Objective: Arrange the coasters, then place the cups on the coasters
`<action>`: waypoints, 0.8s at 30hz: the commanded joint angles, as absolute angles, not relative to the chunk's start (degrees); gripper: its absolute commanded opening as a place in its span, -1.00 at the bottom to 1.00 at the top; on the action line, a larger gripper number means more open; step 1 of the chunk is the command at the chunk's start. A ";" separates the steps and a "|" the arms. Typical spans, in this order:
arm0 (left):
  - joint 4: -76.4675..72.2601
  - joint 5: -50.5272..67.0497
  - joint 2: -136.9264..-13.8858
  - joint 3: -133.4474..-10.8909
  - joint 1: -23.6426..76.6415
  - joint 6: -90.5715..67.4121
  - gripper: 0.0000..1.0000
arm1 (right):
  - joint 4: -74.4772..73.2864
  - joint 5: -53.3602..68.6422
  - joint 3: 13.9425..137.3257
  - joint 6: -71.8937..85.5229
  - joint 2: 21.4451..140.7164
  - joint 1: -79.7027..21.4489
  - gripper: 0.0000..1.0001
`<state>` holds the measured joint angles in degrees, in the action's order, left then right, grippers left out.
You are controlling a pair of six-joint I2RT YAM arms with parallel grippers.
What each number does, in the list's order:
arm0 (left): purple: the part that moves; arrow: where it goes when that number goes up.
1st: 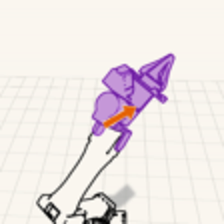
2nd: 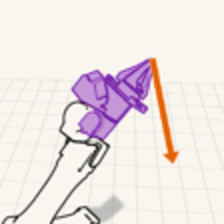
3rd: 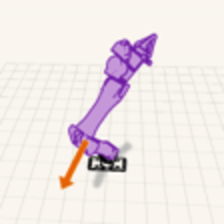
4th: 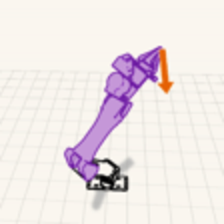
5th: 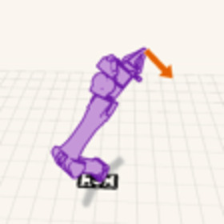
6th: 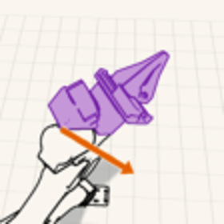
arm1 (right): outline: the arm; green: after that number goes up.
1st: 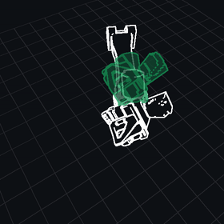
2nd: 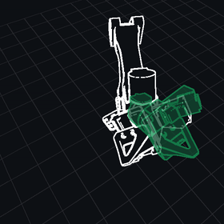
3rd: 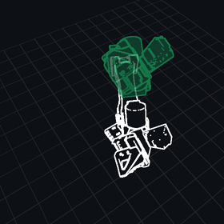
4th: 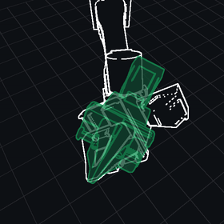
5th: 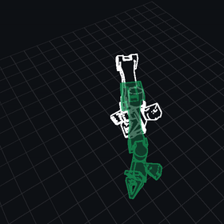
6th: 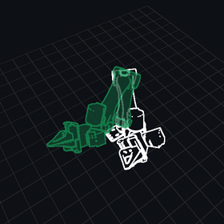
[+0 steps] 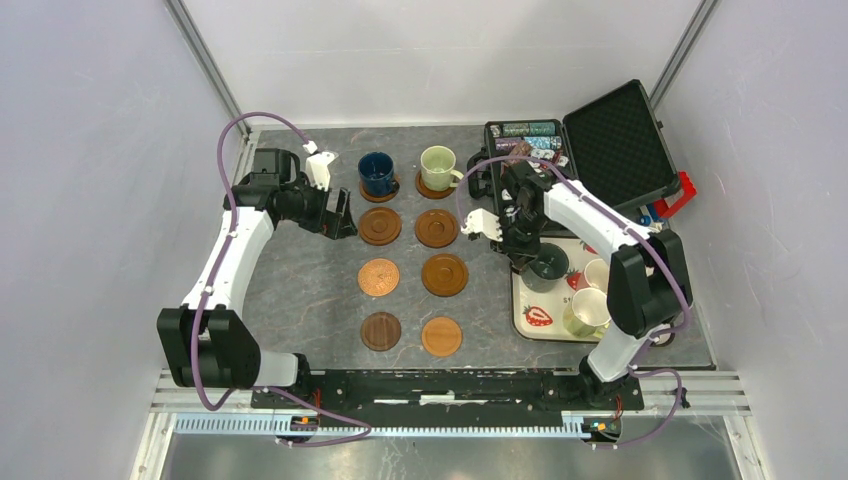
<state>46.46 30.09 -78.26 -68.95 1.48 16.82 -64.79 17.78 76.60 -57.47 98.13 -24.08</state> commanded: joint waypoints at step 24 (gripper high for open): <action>45.96 30.91 -78.30 -70.05 1.75 18.41 1.00 | -58.25 -1.27 60.22 -84.29 75.36 -29.62 0.47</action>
<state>46.46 30.13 -78.28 -68.95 1.48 16.84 -61.41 0.75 58.26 -86.41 78.37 -29.63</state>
